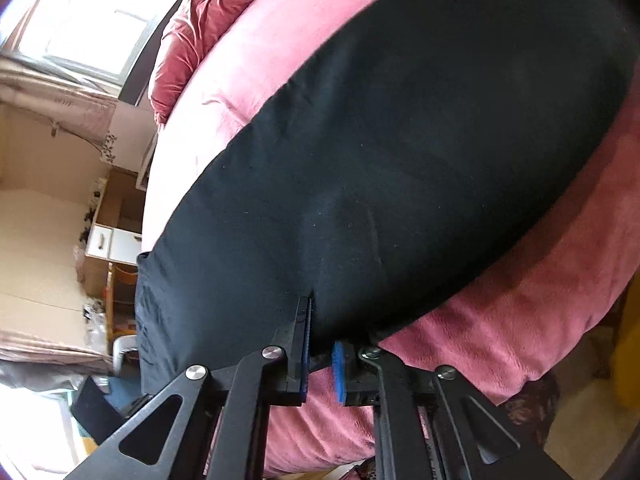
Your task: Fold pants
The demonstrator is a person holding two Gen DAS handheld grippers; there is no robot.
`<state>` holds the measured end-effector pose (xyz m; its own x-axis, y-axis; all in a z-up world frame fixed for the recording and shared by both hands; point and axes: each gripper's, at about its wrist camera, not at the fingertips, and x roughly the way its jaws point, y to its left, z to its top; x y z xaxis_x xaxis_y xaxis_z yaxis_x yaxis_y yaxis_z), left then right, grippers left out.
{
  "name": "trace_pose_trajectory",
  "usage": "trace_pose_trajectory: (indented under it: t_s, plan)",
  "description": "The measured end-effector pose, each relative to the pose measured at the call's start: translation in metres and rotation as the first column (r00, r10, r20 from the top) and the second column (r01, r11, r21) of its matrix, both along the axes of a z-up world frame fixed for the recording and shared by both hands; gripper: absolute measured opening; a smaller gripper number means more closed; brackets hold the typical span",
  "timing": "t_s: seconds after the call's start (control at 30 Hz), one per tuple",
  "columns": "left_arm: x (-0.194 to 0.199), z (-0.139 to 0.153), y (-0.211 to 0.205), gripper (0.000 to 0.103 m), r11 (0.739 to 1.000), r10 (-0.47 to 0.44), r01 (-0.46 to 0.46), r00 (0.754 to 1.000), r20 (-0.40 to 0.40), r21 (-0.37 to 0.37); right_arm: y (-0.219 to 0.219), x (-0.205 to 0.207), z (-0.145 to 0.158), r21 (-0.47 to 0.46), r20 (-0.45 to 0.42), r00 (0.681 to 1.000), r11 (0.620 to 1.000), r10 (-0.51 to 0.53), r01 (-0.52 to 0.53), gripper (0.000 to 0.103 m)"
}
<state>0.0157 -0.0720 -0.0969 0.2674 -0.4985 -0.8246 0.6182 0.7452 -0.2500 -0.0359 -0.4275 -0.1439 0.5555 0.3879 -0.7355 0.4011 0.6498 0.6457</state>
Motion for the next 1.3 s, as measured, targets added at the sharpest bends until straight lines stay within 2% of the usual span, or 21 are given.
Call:
trace_pose_trajectory:
  t_s: [0.1,0.17,0.33,0.37,0.43,0.53,0.7,0.8,0.87,0.93,0.97,1.03,1.1,1.13,1.17,1.23,1.3]
  plan:
    - [0.001,0.009,0.013,0.023,0.998,-0.002,0.0,0.999,-0.037,-0.056,-0.017,-0.011,0.009,0.007,0.035,0.999,0.999,-0.037,0.037,0.019]
    - [0.001,0.012,0.021,0.023,0.996,0.021,-0.024,0.999,-0.037,-0.081,-0.035,-0.02,0.012,0.025,0.054,0.993,0.994,-0.105,0.104,0.02]
    - [0.005,0.019,0.047,0.023,0.987,0.121,-0.126,0.991,-0.049,-0.103,-0.077,-0.024,0.001,0.045,0.034,0.961,0.961,-0.274,0.273,0.02]
    - [0.007,0.02,0.051,0.023,0.984,0.138,-0.143,0.989,-0.051,-0.102,-0.08,-0.024,0.0,0.04,0.036,0.957,0.957,-0.287,0.286,0.016]
    - [0.01,0.022,0.058,0.024,0.98,0.165,-0.17,0.985,-0.056,-0.101,-0.081,-0.024,0.006,-0.02,0.042,0.957,0.957,-0.287,0.288,0.009]
    - [0.013,0.023,0.066,0.024,0.975,0.195,-0.201,0.979,-0.066,-0.097,-0.072,-0.023,0.016,-0.101,0.043,0.966,0.961,-0.255,0.258,0.008]
    - [0.015,0.026,0.086,0.026,0.963,0.253,-0.259,0.965,-0.072,-0.079,-0.065,-0.017,0.001,-0.142,-0.013,0.967,0.958,-0.255,0.251,0.008]
    - [0.017,0.027,0.109,0.03,0.944,0.312,-0.32,0.946,-0.091,-0.083,-0.066,-0.013,0.002,-0.106,-0.015,0.964,0.959,-0.267,0.264,0.015]
    - [0.018,0.029,0.128,0.032,0.924,0.368,-0.376,0.924,-0.109,-0.071,-0.067,-0.016,0.009,-0.118,-0.019,0.969,0.963,-0.247,0.243,0.03]
    - [0.017,0.031,0.149,0.032,0.903,0.415,-0.425,0.9,-0.133,-0.064,-0.058,-0.016,0.022,-0.195,-0.039,0.978,0.961,-0.206,0.195,0.038]
    - [0.016,0.031,0.159,0.032,0.893,0.438,-0.448,0.888,-0.138,-0.049,-0.052,-0.015,0.03,-0.234,-0.036,0.984,0.959,-0.176,0.163,0.038]
    - [0.013,0.03,0.179,0.032,0.865,0.494,-0.502,0.857,-0.145,-0.017,-0.032,-0.009,0.045,-0.316,-0.033,0.996,0.946,-0.087,0.072,0.038]
    - [0.01,0.029,0.198,0.032,0.841,0.528,-0.54,0.832,-0.17,-0.025,0.0,0.004,0.058,-0.395,-0.037,0.999,0.918,0.036,-0.048,0.038]
    - [0.009,0.028,0.205,0.032,0.832,0.539,-0.554,0.822,-0.182,-0.034,0.016,0.011,0.062,-0.396,-0.03,0.994,0.912,0.105,-0.108,0.038]
    - [0.007,0.028,0.208,0.032,0.825,0.547,-0.564,0.815,-0.192,-0.04,0.043,0.024,0.065,-0.393,-0.021,0.977,0.897,0.212,-0.203,0.038]
    - [0.002,0.027,0.217,0.032,0.811,0.568,-0.584,0.8,-0.193,-0.036,0.088,0.041,0.067,-0.416,-0.026,0.933,0.845,0.358,-0.336,0.038]
    - [-0.003,0.029,0.226,0.032,0.788,0.6,-0.615,0.78,-0.177,-0.038,0.151,0.062,0.064,-0.426,-0.036,0.844,0.756,0.535,-0.497,0.038]
